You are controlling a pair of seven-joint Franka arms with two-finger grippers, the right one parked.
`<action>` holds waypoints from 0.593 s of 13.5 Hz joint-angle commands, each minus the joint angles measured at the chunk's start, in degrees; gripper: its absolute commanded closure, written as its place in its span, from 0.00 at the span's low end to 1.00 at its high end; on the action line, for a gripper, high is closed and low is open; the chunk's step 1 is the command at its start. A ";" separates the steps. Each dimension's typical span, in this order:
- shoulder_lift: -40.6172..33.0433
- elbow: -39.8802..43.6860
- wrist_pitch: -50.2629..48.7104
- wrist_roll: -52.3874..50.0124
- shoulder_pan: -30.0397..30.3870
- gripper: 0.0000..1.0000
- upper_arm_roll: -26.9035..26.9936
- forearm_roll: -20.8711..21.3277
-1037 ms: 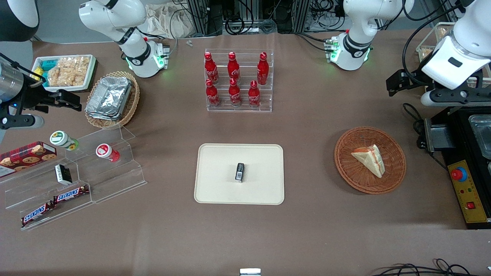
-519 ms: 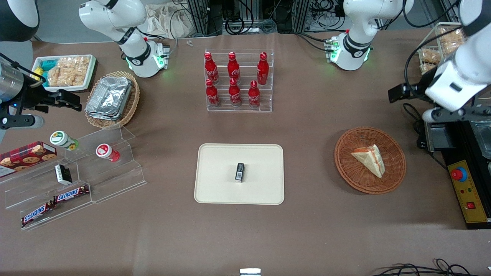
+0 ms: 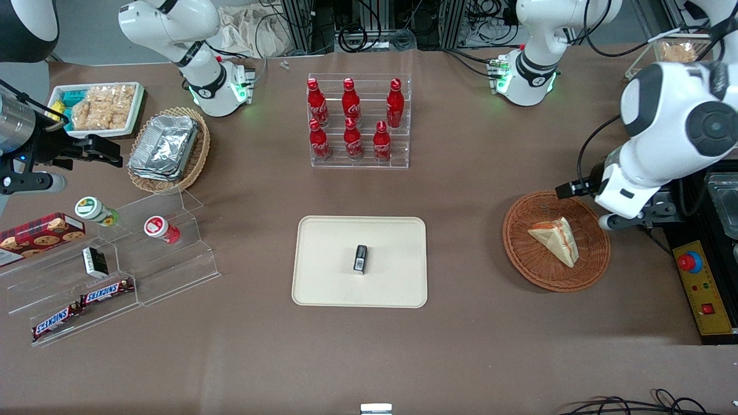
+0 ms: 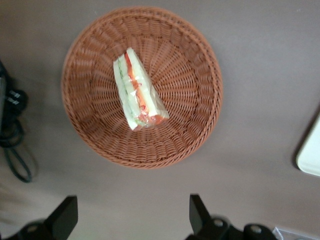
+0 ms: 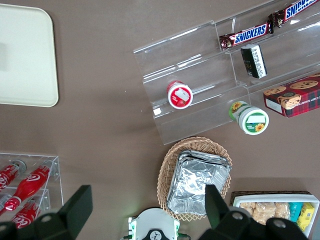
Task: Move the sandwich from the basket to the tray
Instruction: 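Move the left gripper over the wicker basket above the sandwich, then lower the left gripper and close it on the wrapped sandwich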
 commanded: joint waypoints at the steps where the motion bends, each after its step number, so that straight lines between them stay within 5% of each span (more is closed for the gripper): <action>1: -1.37 -10.73 13.88 -4.11 0.11 0.00 0.47 2.20; 8: 11.89 -12.35 29.92 -21.59 0.11 0.00 1.00 6.68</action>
